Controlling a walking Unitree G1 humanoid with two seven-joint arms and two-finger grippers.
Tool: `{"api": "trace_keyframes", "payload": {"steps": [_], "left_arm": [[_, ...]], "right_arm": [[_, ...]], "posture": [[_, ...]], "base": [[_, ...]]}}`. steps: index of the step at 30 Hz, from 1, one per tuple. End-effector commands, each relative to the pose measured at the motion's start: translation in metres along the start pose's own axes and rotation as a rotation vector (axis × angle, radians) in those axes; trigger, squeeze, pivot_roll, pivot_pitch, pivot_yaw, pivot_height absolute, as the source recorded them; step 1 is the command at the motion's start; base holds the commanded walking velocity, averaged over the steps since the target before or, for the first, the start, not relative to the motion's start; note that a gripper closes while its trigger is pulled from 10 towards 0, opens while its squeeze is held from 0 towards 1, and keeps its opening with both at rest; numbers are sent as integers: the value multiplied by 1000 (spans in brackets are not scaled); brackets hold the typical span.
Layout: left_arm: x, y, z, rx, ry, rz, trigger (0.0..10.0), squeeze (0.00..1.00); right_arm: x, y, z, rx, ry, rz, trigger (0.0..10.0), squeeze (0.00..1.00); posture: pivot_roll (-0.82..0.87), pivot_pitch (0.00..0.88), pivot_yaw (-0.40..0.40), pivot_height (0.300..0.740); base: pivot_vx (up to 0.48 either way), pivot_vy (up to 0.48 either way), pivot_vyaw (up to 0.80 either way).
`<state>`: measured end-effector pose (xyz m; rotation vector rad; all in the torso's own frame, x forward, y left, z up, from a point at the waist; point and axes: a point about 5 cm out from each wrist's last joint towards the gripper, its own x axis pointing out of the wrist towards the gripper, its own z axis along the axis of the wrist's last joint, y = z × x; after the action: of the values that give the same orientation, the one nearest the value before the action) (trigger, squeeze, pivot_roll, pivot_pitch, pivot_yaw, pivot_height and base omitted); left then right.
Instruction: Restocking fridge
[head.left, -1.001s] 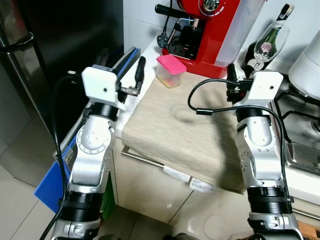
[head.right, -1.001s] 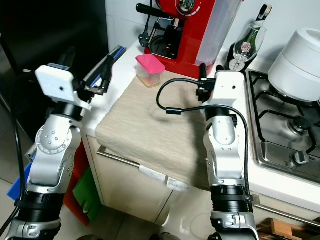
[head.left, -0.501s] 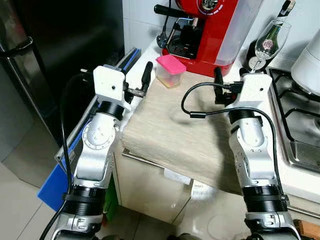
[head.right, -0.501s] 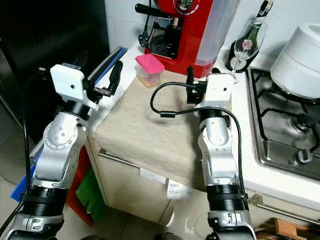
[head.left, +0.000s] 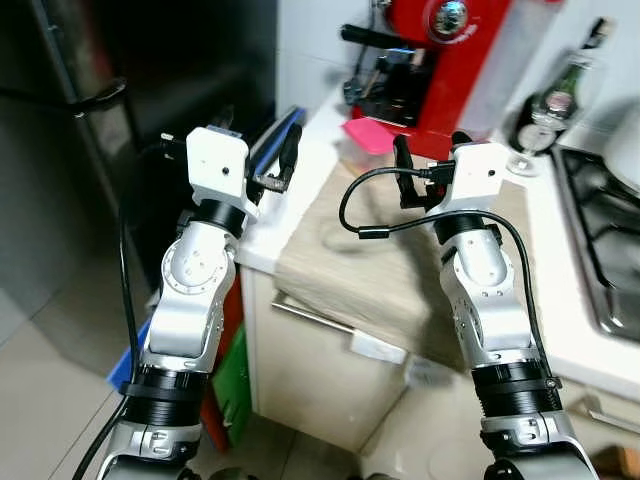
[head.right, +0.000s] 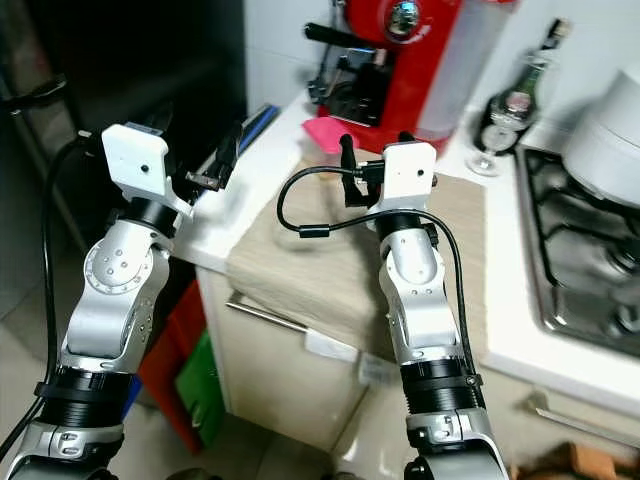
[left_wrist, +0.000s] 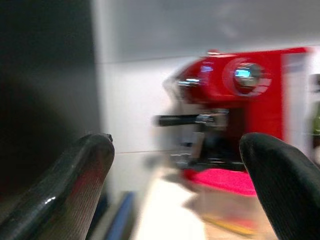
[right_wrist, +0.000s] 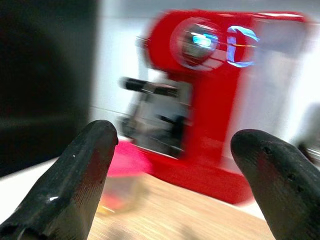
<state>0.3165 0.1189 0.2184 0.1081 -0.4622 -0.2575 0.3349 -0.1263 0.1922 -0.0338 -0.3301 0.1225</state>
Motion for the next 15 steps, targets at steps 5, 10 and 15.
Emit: {"api": "trace_keyframes", "payload": {"steps": [5, 10, 15], "left_arm": [[3, -8, -3, -36, 23, -30, 10000, 0], [4, -7, -2, -42, 17, -36, 10000, 0], [5, -5, -2, -33, 16, -27, 10000, 0]], "right_arm": [[-1, -10, 1, -18, -4, -27, 10000, 0], [-2, -10, 0, -17, -2, -34, 10000, 0], [-2, -10, -1, -17, 2, -36, 10000, 0]], "posture": [[-5, 0, -49, 740], [-7, 0, -46, 740], [-5, 0, -46, 740]], "base": [[0, 0, -744], [0, 370, -746], [0, 457, -750]]}}
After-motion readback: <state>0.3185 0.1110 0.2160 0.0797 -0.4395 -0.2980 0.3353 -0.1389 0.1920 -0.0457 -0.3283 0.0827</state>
